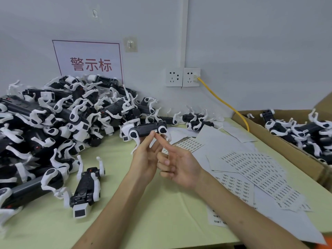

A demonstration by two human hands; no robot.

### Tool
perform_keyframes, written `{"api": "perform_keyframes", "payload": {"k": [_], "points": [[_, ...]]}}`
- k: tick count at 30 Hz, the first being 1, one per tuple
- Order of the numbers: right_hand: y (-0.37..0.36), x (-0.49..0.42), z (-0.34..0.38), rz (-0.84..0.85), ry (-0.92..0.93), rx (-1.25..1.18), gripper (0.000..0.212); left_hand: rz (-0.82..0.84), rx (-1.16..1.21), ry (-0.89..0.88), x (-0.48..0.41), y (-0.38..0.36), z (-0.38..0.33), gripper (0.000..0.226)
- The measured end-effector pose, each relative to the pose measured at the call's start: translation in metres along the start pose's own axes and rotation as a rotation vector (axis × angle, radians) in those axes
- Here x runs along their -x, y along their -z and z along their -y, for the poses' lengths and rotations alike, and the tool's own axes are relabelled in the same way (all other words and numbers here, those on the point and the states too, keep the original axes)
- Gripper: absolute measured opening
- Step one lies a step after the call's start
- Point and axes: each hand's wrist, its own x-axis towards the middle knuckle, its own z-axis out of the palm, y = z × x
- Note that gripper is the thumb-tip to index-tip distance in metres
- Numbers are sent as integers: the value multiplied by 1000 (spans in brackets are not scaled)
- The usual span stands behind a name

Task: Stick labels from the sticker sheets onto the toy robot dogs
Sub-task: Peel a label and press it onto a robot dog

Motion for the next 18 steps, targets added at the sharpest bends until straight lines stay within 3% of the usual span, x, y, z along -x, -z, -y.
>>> {"api": "perform_keyframes", "payload": {"k": [6,18], "points": [[3,-1,-2,6,-8,-19,45,-29,23,10,1,0,1,17],[3,-1,-3,5,-6,-10,45,-59,40,26,-2,1,0,24]]}}
